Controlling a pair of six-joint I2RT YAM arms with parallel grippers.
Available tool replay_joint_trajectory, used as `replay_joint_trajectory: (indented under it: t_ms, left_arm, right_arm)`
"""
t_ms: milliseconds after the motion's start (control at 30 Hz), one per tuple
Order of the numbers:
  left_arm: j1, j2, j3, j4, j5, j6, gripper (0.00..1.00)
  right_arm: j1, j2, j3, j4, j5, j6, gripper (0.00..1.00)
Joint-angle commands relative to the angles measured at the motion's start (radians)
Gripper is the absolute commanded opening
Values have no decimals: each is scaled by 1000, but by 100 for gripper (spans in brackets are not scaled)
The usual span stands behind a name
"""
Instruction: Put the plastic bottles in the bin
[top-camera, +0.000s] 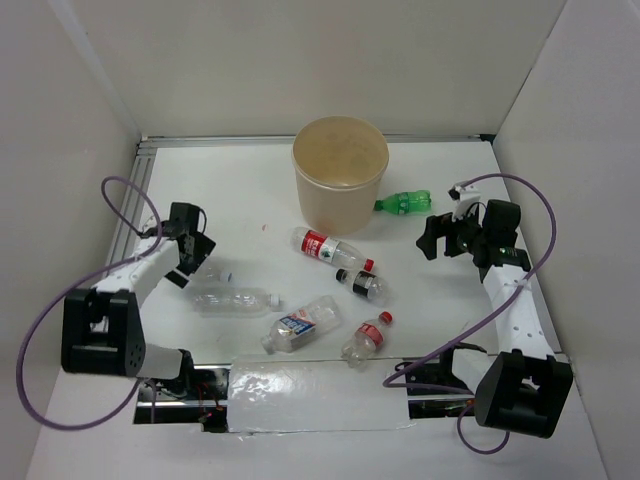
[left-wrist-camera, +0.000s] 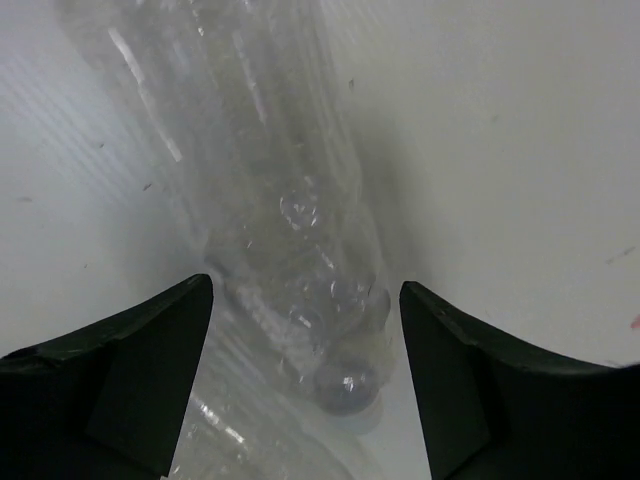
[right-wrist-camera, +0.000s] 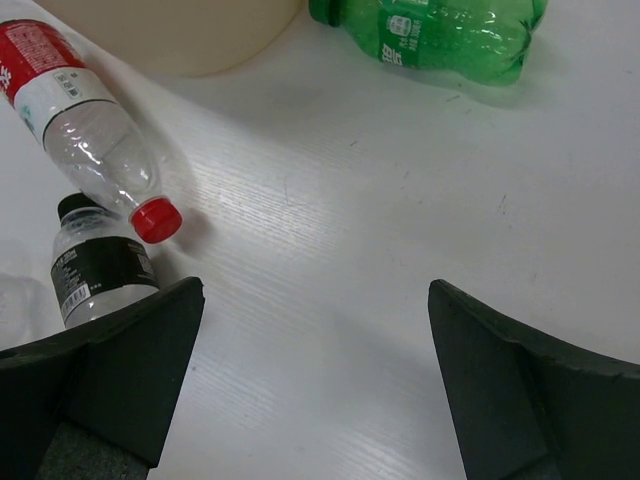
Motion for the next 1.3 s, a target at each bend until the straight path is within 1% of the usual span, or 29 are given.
replay_joint_trajectory:
  t_ms: [0,67,133,167,200,267,300,333,367,433,467,533,567,600,667,700,733,767,833,867,900,933,967,1033,1067,1100,1133,1233,1267]
  left_arm:
    - [11,133,64,58,-42,44,85]
    - [11,166,75,80,-42,58,65]
    - [11,166,64,116,-30,73,49]
    - [2,123,64,116,-30,97,35]
    - [-22,95,64,132,-21,113,29]
    - [-65,25,64,143,-21,171,18]
    - [-90,-15,96,143,-21,196,13]
    - [-114,-94,109,164,-21,228,10]
    - [-160,-132,124,199,8,280,9]
    - [-205,-196,179,271,57,350,2]
    - [-250,-234,201,311,77,375,2]
    - [-294,-235,282,424,140,443,1]
    - [-342,-235,316,455,140,458,0]
    - [-367,-192,349,493,175,499,0]
    - [-444,-129,458,589,175,533,0]
    - [-467,-44,500,613,165,567,0]
    - [-491,7,594,630,154,581,0]
    - [-510,59,647,650,154,596,2]
    - [-570,167,753,690,85,645,3]
    - [-587,277,861,699,65,665,3]
    - [-617,332,918,687,38,683,5]
    - [-630,388,978,669,-28,702,8]
    - [-642,488,1088,650,-62,745,15]
    - [-651,566,1167,591,-123,783,22]
    - [-660,592,1207,578,-136,783,37]
    - [-660,627,1207,578,-156,783,46]
    - [-660,637,1207,568,-156,797,61]
    - [-660,649,1219,543,-147,797,80]
    - [-660,649,1230,534,-135,806,84]
  right_arm:
    - [-5,-4,3,-24,-58,-46,100]
    - [-5,5,26,-46,-79,-85,100]
    - [-5,5,38,-90,-127,-143,97]
    - [-5,16,50,-110,-148,-166,94]
    - [-5,16,50,-157,-200,-227,91]
    - [-5,27,73,-214,-260,-294,80]
    - [-5,27,73,-247,-291,-336,68]
    - [-5,37,87,-285,-360,-383,62]
    - [-5,38,87,-341,-388,-455,57]
    - [18,47,87,-357,-420,-473,48]
    - [30,47,87,-341,-420,-473,48]
    - [67,47,75,-302,-420,-427,51]
    - [78,47,64,-266,-387,-410,56]
    - [90,56,64,-255,-376,-393,58]
    - [108,65,64,-239,-348,-369,63]
    - [123,74,64,-227,-348,-355,67]
    - [139,74,64,-227,-333,-355,68]
    - [139,74,64,-215,-314,-339,69]
    - [163,74,53,-189,-291,-304,71]
    - [185,64,53,-180,-276,-287,71]
    - [196,64,53,-179,-264,-278,71]
    - [206,64,53,-179,-248,-278,73]
    - [235,53,41,-179,-230,-269,74]
    - [275,42,30,-155,-201,-247,77]
    - [324,42,30,-155,-172,-247,81]
    - [349,53,30,-128,-153,-237,81]
    - [407,65,20,-127,-135,-226,85]
    - [479,122,9,-78,-61,-191,87]
    - [510,137,0,-68,-52,-181,88]
